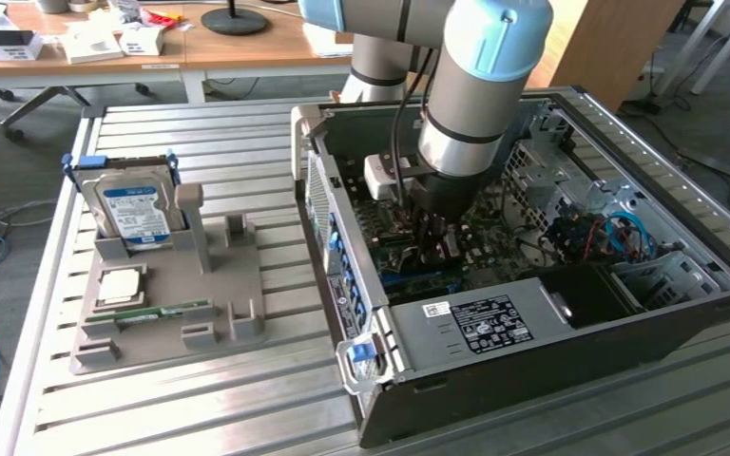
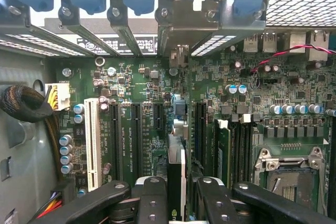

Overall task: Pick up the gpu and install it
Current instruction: 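Insert the gpu into the slot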

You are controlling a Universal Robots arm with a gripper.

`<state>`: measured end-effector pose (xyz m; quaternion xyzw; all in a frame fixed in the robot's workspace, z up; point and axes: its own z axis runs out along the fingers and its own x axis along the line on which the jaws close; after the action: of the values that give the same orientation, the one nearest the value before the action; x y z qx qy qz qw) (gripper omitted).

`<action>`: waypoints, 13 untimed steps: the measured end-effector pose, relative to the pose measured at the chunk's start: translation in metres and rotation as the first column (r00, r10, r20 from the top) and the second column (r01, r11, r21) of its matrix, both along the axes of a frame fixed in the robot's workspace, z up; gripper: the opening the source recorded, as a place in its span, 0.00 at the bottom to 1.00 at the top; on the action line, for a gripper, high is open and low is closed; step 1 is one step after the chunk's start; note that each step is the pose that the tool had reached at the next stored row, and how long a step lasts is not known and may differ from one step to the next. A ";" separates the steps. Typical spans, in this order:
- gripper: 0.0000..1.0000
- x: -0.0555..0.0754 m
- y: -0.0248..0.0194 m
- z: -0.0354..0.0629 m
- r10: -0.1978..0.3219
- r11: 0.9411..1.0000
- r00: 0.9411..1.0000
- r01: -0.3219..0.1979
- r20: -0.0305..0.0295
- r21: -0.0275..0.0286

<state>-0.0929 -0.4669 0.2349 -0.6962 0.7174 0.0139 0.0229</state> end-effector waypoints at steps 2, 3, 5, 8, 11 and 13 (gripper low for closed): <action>0.26 0.000 0.0000 -0.0001 0.000 1.000 1.000 0.000 0.000 0.000; 0.26 0.000 0.0000 0.0000 0.000 1.000 1.000 0.000 0.000 0.000; 0.26 0.000 0.0000 0.0000 0.000 1.000 1.000 0.000 0.000 0.001; 0.26 0.000 -0.0001 0.0000 0.000 1.000 1.000 0.000 0.001 0.004; 0.26 0.000 -0.0001 0.0000 0.000 1.000 1.000 0.000 0.001 0.007; 0.26 0.000 -0.0001 0.0000 0.000 1.000 1.000 0.000 0.002 0.008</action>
<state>-0.0928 -0.4670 0.2349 -0.6960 0.7174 0.0162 0.0265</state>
